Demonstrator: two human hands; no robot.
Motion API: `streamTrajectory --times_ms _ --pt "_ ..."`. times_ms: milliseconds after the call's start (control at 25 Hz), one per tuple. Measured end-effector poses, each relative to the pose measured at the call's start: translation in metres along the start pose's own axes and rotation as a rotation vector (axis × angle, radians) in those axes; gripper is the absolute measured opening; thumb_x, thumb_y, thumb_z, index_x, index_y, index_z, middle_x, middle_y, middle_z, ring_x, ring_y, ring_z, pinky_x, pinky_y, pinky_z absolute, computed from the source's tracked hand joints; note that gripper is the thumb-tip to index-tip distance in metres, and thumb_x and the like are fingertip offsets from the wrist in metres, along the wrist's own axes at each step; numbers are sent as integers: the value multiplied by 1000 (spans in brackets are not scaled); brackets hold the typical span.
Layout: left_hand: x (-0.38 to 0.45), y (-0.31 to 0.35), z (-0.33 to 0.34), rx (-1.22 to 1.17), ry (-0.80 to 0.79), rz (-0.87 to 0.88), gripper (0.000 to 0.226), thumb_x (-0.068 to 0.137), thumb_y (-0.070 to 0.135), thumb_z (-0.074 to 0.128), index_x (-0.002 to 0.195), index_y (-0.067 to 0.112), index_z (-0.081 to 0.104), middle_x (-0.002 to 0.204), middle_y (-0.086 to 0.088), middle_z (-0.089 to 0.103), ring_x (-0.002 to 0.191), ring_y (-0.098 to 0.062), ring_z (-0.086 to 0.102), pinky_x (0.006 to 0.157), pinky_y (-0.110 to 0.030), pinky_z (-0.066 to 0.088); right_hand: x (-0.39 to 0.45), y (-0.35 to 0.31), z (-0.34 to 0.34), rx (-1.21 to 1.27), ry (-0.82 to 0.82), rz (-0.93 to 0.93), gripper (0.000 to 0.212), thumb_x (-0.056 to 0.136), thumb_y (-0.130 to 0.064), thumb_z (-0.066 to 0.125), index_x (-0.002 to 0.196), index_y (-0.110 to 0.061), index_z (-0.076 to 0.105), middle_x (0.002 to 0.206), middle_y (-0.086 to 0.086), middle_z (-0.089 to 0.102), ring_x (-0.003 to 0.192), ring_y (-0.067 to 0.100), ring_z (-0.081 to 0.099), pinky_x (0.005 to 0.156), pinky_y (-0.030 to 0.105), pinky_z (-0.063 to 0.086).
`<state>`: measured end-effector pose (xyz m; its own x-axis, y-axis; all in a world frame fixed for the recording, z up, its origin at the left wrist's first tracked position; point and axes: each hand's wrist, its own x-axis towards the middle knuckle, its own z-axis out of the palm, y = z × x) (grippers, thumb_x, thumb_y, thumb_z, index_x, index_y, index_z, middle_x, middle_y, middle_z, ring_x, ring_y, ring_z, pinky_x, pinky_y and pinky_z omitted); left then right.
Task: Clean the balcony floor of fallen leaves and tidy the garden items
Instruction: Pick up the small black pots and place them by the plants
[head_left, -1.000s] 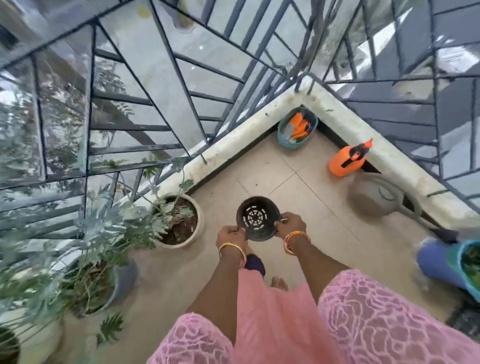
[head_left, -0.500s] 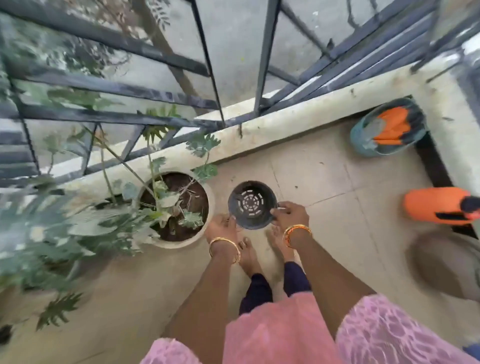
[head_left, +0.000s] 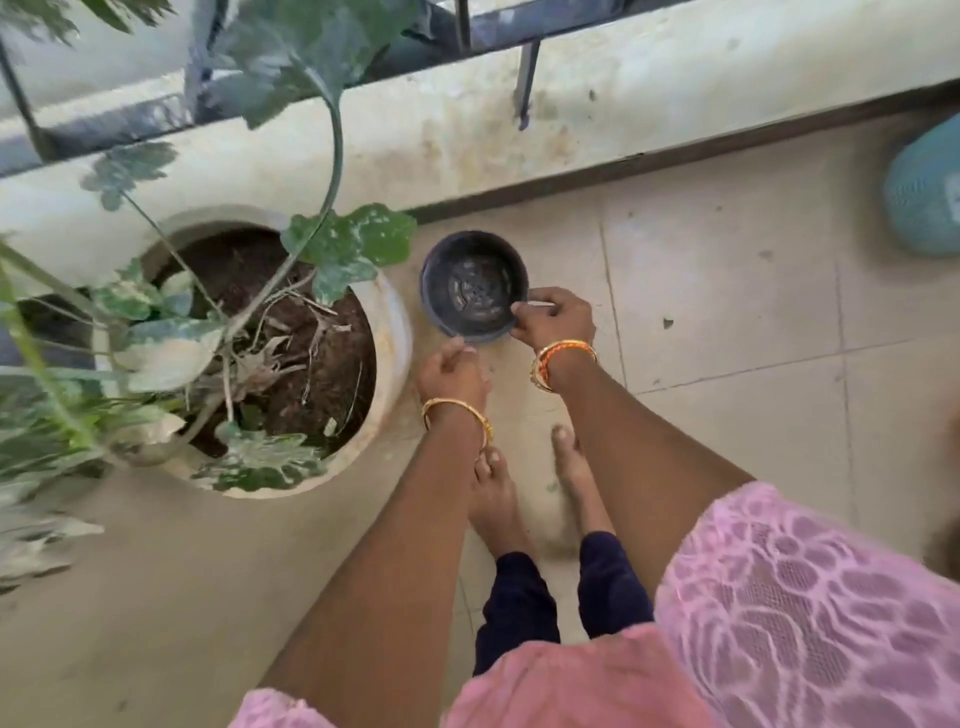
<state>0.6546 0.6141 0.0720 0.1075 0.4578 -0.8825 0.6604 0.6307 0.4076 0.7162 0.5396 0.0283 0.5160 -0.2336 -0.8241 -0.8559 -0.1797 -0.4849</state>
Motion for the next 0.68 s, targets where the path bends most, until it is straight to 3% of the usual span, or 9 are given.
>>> streamTrajectory --times_ms 120,160,280,400,480,560,680 --pt "5 1 2 64 24 39 39 91 -10 43 123 9 58 79 0 56 47 -1 53 57 -24 49 3 -2 7 33 4 23 20 78 -1 71 96 -8 67 77 5 61 67 17 65 71 33 60" --pt "6 4 5 92 19 48 44 91 -10 43 128 9 55 91 -2 60 53 0 55 66 -28 52 3 -3 7 34 10 26 21 78 -1 72 98 -7 66 80 7 62 69 18 66 71 33 60" --pt "4 9 7 205 -15 29 51 92 -10 42 138 11 48 134 -9 51 88 -15 52 97 -40 49 5 -2 3 33 -14 33 18 78 -4 73 94 -5 64 90 15 67 76 22 69 72 35 60" --pt "0 14 5 338 -38 74 58 91 -8 42 143 17 41 147 -6 40 99 -12 46 95 -36 50 0 1 -4 -35 -58 27 17 80 -21 74 82 -11 61 87 12 67 78 23 69 71 36 60" --pt "-7 14 1 463 -46 147 59 90 -5 43 143 19 39 148 -4 39 110 -15 49 98 -37 48 -9 3 -14 -212 -37 -46 23 83 -33 67 79 -12 61 80 8 67 75 22 66 68 32 58" --pt "-23 10 -10 657 -40 232 50 90 2 46 139 14 43 141 -10 46 121 -25 50 103 -37 42 -27 2 -31 -454 -31 -195 25 89 -31 58 81 -8 62 76 8 65 69 23 58 59 25 46" --pt "-62 1 -30 880 -48 303 37 93 10 46 129 11 51 129 -15 52 117 -31 53 99 -38 43 -68 -6 -61 -828 -101 -458 24 93 -24 49 83 -5 59 78 11 60 69 25 51 58 27 34"
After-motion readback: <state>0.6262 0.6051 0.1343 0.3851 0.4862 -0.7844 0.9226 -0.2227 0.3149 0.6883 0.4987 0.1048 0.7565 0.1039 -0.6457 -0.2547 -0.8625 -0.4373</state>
